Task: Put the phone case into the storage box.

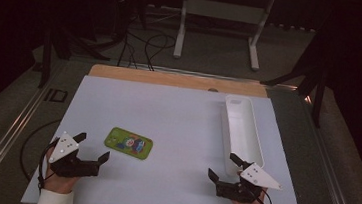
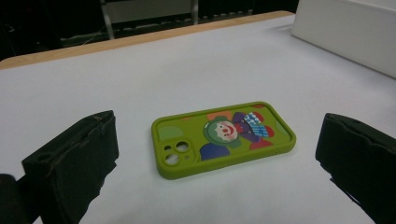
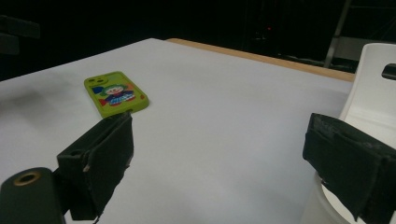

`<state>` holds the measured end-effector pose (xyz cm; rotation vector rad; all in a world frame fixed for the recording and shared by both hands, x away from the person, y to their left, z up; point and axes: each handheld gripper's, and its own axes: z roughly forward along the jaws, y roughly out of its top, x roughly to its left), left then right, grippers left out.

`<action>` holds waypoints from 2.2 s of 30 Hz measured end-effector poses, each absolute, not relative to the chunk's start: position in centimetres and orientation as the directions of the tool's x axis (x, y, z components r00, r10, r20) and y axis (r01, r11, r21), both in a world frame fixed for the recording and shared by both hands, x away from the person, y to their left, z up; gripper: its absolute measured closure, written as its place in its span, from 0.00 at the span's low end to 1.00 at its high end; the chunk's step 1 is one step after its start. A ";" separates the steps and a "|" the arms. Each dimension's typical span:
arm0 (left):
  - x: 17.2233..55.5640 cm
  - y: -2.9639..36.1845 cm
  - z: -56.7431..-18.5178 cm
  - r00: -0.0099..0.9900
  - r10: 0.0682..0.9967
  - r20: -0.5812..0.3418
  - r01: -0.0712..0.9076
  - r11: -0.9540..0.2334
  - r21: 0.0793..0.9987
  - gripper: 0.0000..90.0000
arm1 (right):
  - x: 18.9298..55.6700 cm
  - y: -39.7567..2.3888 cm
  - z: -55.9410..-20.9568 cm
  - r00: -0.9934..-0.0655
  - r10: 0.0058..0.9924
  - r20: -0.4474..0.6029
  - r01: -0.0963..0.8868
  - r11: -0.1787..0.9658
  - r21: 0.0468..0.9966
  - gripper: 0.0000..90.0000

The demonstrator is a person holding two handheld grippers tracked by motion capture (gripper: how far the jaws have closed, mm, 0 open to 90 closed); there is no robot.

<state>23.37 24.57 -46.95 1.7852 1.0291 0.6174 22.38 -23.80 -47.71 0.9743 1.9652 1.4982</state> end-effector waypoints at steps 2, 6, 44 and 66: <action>23.5 24.5 -46.8 0.522 0.852 -0.041 0.380 -0.189 0.905 0.00 | 22.4 -23.8 -47.7 -0.631 0.775 0.043 0.247 0.147 0.958 0.10; 23.7 24.3 -46.5 0.534 0.844 -0.051 0.387 -0.190 0.902 0.00 | 22.5 -23.8 -47.7 -0.629 0.776 0.043 0.247 0.147 0.958 0.10; 27.1 20.2 -45.2 0.584 0.811 -0.040 0.408 -0.251 0.878 0.00 | 22.5 -24.0 -47.9 -0.617 0.786 0.030 0.237 0.149 0.960 0.10; 29.9 18.2 -45.0 0.587 0.808 -0.046 0.442 -0.273 0.854 0.00 | 22.5 -24.0 -47.9 -0.607 0.794 0.038 0.240 0.138 0.961 0.10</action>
